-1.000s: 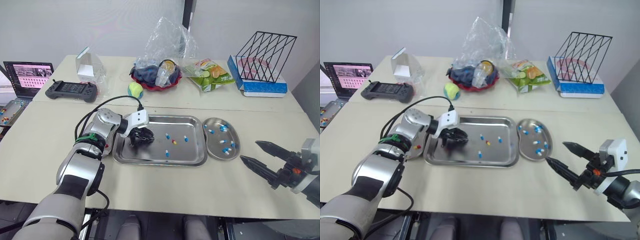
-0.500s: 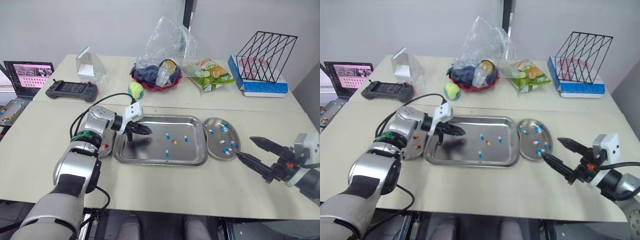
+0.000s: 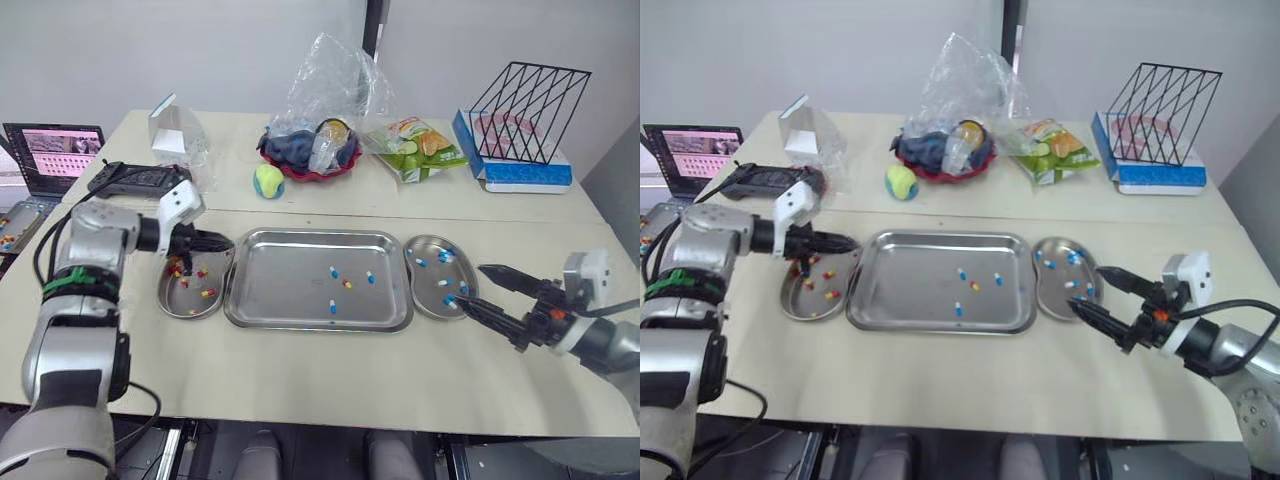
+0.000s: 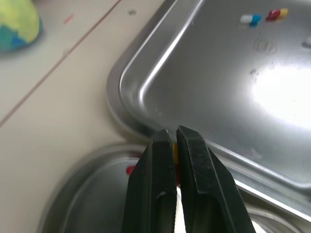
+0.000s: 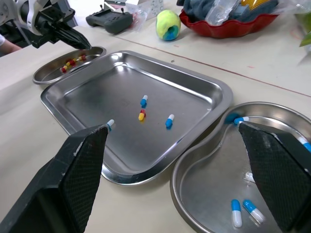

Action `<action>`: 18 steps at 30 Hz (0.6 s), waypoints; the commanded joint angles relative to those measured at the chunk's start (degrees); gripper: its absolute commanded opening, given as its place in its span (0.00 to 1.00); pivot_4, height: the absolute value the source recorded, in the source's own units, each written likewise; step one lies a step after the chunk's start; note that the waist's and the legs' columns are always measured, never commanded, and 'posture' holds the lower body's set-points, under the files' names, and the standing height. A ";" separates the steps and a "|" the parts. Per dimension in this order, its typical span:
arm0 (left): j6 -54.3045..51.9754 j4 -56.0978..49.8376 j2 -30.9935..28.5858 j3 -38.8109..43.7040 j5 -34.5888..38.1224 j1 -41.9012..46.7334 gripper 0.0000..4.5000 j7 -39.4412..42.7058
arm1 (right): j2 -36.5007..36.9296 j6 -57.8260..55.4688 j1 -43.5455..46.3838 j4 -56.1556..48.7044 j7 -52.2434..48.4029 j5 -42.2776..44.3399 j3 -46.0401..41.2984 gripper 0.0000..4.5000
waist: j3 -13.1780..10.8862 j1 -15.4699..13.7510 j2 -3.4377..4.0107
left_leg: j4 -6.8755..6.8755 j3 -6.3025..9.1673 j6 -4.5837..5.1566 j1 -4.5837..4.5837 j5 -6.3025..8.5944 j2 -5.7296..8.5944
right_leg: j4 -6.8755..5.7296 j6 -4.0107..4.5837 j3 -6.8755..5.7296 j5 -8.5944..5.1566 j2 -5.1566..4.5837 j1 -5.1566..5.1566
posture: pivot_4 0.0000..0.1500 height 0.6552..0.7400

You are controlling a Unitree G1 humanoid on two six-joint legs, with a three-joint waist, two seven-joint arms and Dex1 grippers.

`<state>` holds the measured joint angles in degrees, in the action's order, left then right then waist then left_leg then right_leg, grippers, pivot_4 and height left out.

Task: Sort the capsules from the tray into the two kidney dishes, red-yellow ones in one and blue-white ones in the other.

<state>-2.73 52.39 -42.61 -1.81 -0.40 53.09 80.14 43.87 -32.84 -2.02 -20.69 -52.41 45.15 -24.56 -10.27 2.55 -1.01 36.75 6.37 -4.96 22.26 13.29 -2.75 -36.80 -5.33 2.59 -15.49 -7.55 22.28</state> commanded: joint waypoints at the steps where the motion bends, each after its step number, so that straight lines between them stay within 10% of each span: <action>1: -2.79 -5.68 -1.40 1.30 1.58 -2.75 0.00 -1.80 | 1.28 1.30 2.41 0.50 -1.35 -0.48 0.56 1.00 | 0.00 -0.18 0.00 | 0.00 0.00 0.00 0.00 0.00 0.00 | -0.01 0.00 0.00 0.00 0.00 0.00 | 1.00 0.98; 7: -6.57 -11.27 -3.24 2.64 3.46 -8.30 0.00 -2.29 | 1.87 1.14 4.57 2.39 -2.76 -1.41 1.32 1.00 | 0.00 -0.35 -0.01 | 0.02 0.00 -0.02 0.03 -0.01 0.00 | 0.00 0.00 -0.01 0.00 0.00 -0.01 | 1.00 0.98; 18: -13.69 -16.99 -8.99 11.33 12.03 -12.23 0.82 -4.11 | 1.84 1.59 6.00 4.52 -4.62 -2.34 2.20 1.00 | 0.00 0.17 0.00 | 0.01 0.01 0.00 0.02 0.00 0.00 | -0.01 0.00 0.00 0.00 0.00 0.01 | 1.00 0.98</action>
<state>-15.35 36.93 -49.30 6.04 9.21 40.82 76.50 45.05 -32.84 3.61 -16.02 -56.34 42.89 -21.37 -10.28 2.72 -1.02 36.76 6.38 -4.96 22.28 13.29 -2.76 -36.82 -5.33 2.59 -15.49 -7.55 22.31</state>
